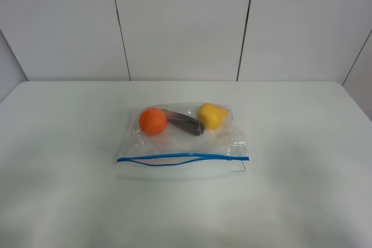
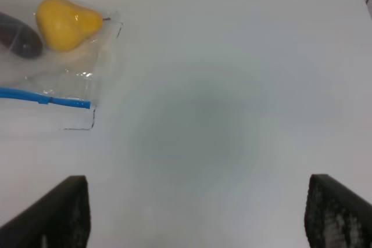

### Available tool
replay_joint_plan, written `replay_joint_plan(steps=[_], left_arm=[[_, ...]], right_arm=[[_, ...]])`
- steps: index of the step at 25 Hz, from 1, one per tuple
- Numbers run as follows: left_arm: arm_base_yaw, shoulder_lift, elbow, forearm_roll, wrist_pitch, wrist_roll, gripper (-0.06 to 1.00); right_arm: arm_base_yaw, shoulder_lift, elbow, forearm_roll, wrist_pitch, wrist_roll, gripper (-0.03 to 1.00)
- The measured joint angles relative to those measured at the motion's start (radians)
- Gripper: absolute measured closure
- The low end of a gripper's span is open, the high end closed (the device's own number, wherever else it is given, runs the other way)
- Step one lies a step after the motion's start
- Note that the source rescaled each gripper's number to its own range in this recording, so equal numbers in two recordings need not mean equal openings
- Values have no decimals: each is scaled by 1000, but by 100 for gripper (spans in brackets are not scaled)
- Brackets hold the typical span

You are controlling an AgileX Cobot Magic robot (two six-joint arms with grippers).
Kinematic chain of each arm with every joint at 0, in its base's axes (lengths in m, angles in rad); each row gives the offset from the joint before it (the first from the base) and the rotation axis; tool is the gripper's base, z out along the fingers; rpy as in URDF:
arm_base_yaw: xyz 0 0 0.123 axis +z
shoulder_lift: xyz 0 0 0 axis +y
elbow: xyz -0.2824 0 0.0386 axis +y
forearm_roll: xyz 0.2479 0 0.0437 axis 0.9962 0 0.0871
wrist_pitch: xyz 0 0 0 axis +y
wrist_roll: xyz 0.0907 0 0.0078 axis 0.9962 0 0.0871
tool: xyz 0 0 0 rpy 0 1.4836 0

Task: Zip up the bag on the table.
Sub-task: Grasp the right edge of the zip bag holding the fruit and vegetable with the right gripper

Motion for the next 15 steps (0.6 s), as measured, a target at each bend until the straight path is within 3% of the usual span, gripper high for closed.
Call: replay_joint_plan(steps=[10, 15], left_arm=[[0, 0, 0, 0, 0, 0, 3], [0, 0, 0, 0, 0, 0, 3]], right_arm=[[0, 23, -10, -1, 0, 0, 13], [0, 273, -115, 44, 2, 0, 13]])
